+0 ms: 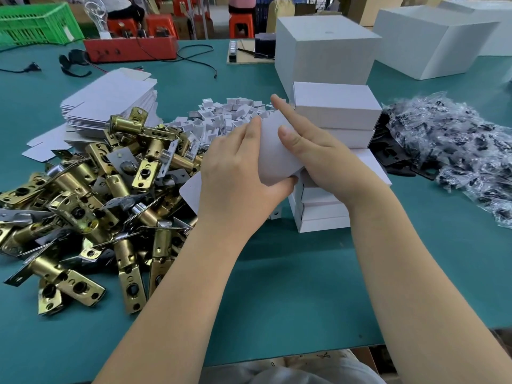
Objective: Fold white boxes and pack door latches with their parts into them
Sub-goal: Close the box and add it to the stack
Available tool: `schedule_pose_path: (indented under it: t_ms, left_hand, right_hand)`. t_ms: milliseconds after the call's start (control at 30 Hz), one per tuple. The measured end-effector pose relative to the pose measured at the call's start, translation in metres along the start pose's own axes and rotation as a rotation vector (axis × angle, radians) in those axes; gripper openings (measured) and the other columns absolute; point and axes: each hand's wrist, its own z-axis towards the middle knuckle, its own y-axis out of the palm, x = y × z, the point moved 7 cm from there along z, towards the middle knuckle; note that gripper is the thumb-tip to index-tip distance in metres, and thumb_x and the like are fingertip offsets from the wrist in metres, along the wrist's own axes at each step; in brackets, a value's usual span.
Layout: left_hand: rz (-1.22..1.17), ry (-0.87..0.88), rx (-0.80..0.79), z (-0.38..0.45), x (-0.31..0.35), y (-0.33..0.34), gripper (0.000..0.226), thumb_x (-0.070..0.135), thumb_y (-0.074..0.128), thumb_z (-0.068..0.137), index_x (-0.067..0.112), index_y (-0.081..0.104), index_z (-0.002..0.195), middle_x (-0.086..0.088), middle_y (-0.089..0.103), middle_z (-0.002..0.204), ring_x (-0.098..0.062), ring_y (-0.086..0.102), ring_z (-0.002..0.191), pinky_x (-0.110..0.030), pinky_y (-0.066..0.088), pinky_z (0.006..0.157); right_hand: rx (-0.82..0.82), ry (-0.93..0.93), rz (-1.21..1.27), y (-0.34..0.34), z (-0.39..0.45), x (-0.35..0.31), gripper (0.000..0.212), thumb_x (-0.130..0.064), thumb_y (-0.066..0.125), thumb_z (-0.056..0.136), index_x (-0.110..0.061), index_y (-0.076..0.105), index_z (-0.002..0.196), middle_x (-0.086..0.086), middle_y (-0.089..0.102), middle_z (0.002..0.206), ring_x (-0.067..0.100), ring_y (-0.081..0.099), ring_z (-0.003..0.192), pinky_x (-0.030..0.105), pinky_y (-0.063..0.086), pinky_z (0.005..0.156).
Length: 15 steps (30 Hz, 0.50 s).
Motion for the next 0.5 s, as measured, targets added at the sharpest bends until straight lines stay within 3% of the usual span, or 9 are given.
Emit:
schedule_pose_path:
  t_ms: [67,167,233,300,367,433,500]
  left_hand:
    - [0.006,0.019,0.008,0.000,0.001,0.000,0.086,0.032,0.086,0.068,-0.006,0.050,0.136,-0.019,0.061,0.128,-0.038,0.057,0.113,-0.042,0.041,0.097]
    - [0.004,0.030,0.016,0.000,0.002,0.001,0.085,0.030,0.086,0.068,-0.006,0.050,0.136,-0.020,0.061,0.128,-0.039,0.057,0.112,-0.043,0.042,0.096]
    - [0.011,0.031,0.017,0.000,0.001,0.002,0.084,0.031,0.085,0.069,-0.005,0.050,0.137,-0.018,0.061,0.129,-0.038,0.057,0.112,-0.042,0.042,0.096]
    - [0.013,0.026,-0.002,-0.001,0.000,0.003,0.085,0.032,0.085,0.070,-0.003,0.049,0.138,-0.016,0.061,0.130,-0.037,0.056,0.114,-0.040,0.040,0.098]
    - [0.008,0.025,-0.026,0.000,0.000,0.003,0.086,0.034,0.084,0.071,-0.002,0.048,0.140,-0.016,0.059,0.132,-0.035,0.055,0.117,-0.038,0.039,0.099]
    - [0.002,0.041,-0.086,0.002,0.001,0.004,0.087,0.040,0.083,0.073,0.002,0.046,0.142,-0.013,0.057,0.137,-0.033,0.052,0.121,-0.036,0.036,0.102]
    - [-0.030,0.042,-0.213,0.005,-0.006,0.005,0.083,0.051,0.074,0.079,0.015,0.043,0.147,-0.002,0.054,0.140,-0.020,0.051,0.122,-0.030,0.037,0.100]
  right_hand:
    - [-0.009,-0.005,0.001,0.001,0.000,-0.001,0.043,-0.039,0.041,0.101,-0.049,0.033,0.142,-0.021,0.040,0.147,-0.016,0.048,0.096,0.007,0.039,0.075]
    - [-0.016,0.002,0.054,-0.002,0.000,0.001,0.045,-0.036,0.045,0.101,-0.048,0.033,0.143,-0.018,0.040,0.148,0.007,0.046,0.128,0.031,0.041,0.104]
    - [-0.028,0.006,0.043,-0.002,0.000,0.001,0.047,-0.034,0.045,0.101,-0.048,0.031,0.144,-0.017,0.038,0.150,0.011,0.041,0.135,0.040,0.035,0.111]
    - [-0.039,0.007,0.020,-0.001,0.000,0.002,0.049,-0.035,0.045,0.101,-0.047,0.028,0.145,-0.017,0.036,0.151,0.011,0.038,0.137,0.041,0.033,0.112]
    - [-0.027,0.010,0.013,-0.002,0.001,0.003,0.047,-0.036,0.046,0.100,-0.048,0.031,0.144,-0.019,0.039,0.149,0.006,0.044,0.129,0.033,0.039,0.105]
    - [0.038,0.024,0.058,-0.006,0.002,0.006,0.043,-0.032,0.047,0.100,-0.051,0.039,0.138,-0.022,0.051,0.137,-0.001,0.056,0.108,0.026,0.049,0.087]
    - [0.112,0.057,0.085,-0.010,0.003,0.009,0.039,-0.029,0.051,0.098,-0.054,0.046,0.127,-0.020,0.062,0.120,0.003,0.062,0.083,0.027,0.056,0.069]
